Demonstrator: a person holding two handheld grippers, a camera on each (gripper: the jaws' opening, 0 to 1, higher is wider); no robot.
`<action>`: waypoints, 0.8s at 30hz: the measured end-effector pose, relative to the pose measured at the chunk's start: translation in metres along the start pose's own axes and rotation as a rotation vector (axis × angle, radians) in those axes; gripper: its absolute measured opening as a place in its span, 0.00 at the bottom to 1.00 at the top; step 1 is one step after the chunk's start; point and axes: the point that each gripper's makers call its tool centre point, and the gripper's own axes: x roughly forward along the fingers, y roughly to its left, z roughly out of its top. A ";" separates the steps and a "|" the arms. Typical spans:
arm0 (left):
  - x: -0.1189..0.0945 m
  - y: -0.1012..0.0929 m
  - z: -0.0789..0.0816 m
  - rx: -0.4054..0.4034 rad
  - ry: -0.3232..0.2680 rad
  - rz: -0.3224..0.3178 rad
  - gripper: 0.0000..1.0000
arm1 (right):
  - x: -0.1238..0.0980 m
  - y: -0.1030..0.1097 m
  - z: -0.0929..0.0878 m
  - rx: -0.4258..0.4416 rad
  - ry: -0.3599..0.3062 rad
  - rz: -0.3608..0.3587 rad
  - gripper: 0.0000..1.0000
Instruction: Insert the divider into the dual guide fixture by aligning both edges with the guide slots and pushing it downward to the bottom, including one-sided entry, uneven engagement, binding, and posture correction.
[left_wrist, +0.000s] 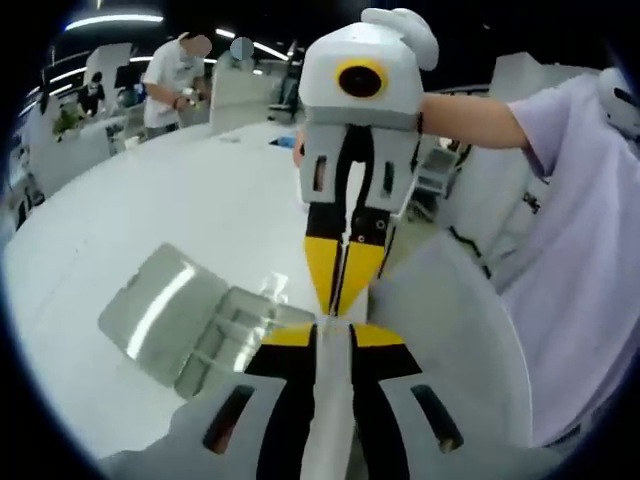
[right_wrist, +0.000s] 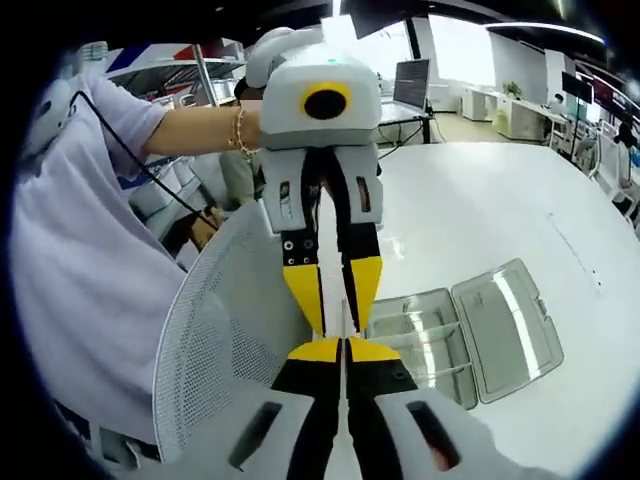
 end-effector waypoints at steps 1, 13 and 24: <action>-0.002 0.001 -0.001 -0.007 -0.007 0.004 0.14 | 0.000 -0.002 -0.001 -0.004 0.001 -0.006 0.00; -0.030 0.012 -0.008 -0.042 -0.049 0.067 0.22 | 0.001 -0.030 -0.017 0.001 -0.010 -0.076 0.00; -0.051 0.016 -0.019 -0.054 -0.037 0.105 0.27 | 0.010 -0.043 -0.031 -0.014 0.007 -0.118 0.00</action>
